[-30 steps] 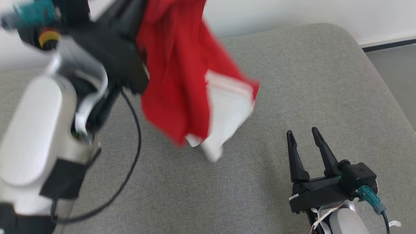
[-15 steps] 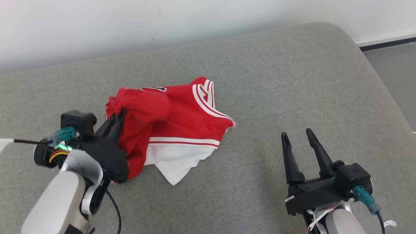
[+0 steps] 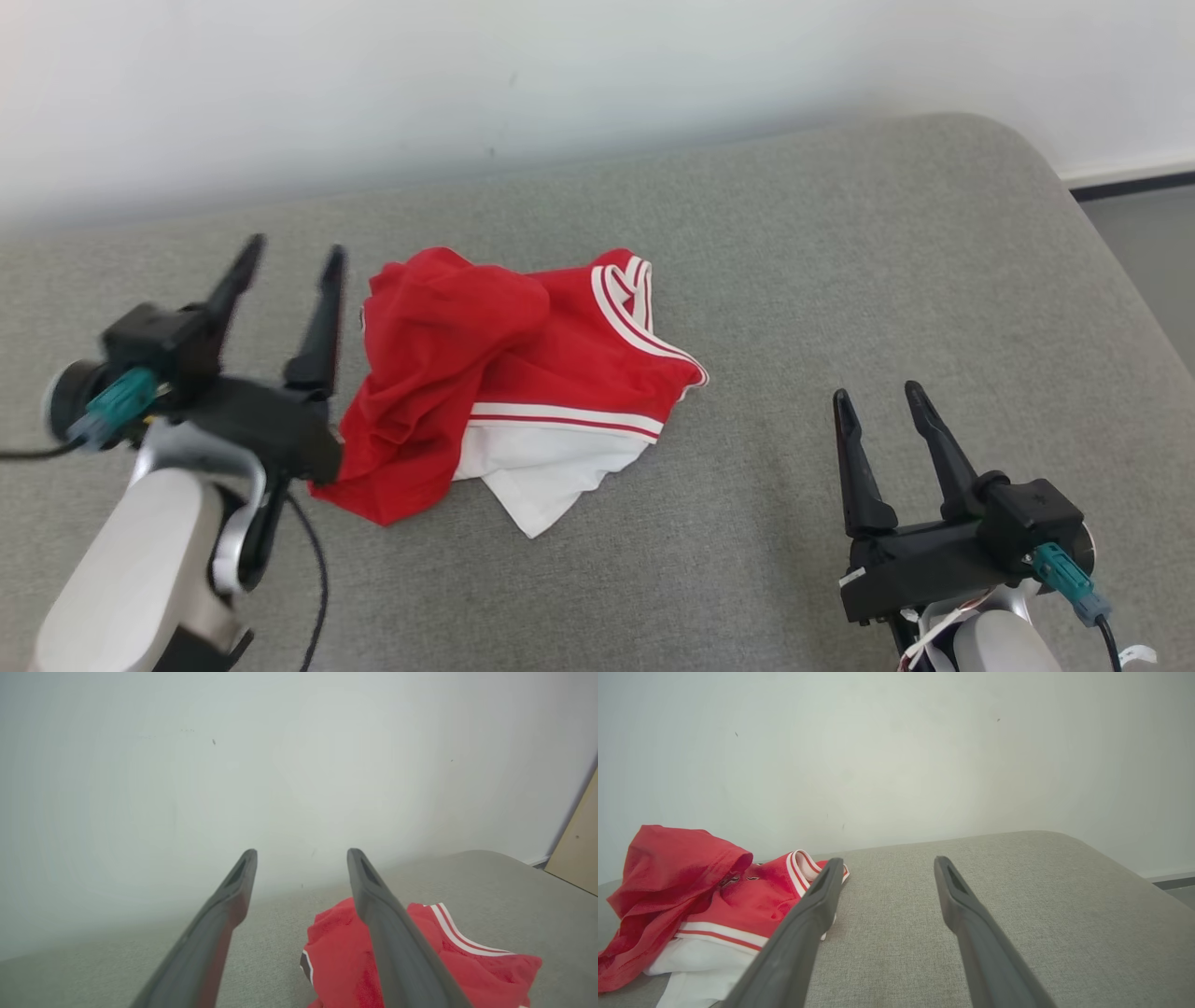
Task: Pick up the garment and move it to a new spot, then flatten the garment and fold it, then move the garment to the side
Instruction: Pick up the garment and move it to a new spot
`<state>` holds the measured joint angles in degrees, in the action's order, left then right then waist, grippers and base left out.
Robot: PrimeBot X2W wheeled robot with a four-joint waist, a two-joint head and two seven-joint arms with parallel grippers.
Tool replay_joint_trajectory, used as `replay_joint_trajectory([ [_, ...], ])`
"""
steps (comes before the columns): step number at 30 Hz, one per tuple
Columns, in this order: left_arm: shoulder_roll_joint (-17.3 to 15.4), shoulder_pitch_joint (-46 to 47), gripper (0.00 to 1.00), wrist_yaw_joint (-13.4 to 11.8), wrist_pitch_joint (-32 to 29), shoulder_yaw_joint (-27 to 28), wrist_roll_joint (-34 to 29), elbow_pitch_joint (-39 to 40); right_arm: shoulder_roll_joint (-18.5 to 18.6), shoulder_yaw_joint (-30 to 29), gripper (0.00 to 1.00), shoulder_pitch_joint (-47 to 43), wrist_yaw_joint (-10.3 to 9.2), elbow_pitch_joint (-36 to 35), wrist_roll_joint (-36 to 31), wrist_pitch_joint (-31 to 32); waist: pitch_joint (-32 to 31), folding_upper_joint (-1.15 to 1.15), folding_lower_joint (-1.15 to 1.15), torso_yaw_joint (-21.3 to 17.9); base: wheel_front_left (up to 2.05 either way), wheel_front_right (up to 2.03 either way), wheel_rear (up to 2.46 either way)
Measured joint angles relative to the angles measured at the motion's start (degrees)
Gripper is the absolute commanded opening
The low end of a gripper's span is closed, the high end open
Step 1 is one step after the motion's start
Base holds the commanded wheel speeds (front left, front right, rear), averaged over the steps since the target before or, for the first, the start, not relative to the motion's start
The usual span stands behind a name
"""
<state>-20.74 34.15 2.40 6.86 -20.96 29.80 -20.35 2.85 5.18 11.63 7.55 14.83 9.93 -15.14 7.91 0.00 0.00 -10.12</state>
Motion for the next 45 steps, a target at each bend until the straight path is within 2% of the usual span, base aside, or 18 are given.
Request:
replay_joint_trajectory([
  [10,-4.99,-13.47,1.00,-7.61,3.87,6.49,0.67,8.25,0.03,-1.21,1.00,-1.87,0.00,-0.75,-1.04,0.00,-2.77,0.00,-0.01,2.16,0.00,0.00,0.00],
  [14,-6.03,-20.47,1.00,-9.69,5.52,8.84,1.38,10.34,0.00,-1.11,1.00,-3.05,0.00,-0.69,-1.37,0.00,-3.72,0.00,-0.01,3.16,0.00,0.00,0.00],
  [16,-5.95,-25.48,1.00,-11.59,6.25,9.50,1.05,12.18,0.01,-0.98,1.00,-3.54,0.00,-0.55,-1.46,0.00,-4.45,0.00,-0.01,3.76,0.00,0.00,0.00],
  [23,-3.90,-34.38,1.00,-15.07,7.24,10.42,1.20,13.90,0.01,-0.79,1.00,-4.07,0.00,-0.58,-1.98,0.00,-5.61,0.00,-0.01,4.80,0.00,0.00,0.00],
  [30,-1.59,-38.61,1.00,-17.04,7.90,13.08,1.02,15.59,0.00,-0.56,1.00,-4.98,0.00,-0.32,-2.31,0.00,-6.62,0.00,0.00,5.65,0.00,0.00,0.00],
  [45,-0.29,-41.03,1.00,-15.50,8.03,13.10,-5.14,17.60,0.00,-1.86,1.00,-8.33,0.00,-0.45,-2.57,0.01,-7.84,0.00,-0.01,5.89,0.00,0.00,0.00],
])
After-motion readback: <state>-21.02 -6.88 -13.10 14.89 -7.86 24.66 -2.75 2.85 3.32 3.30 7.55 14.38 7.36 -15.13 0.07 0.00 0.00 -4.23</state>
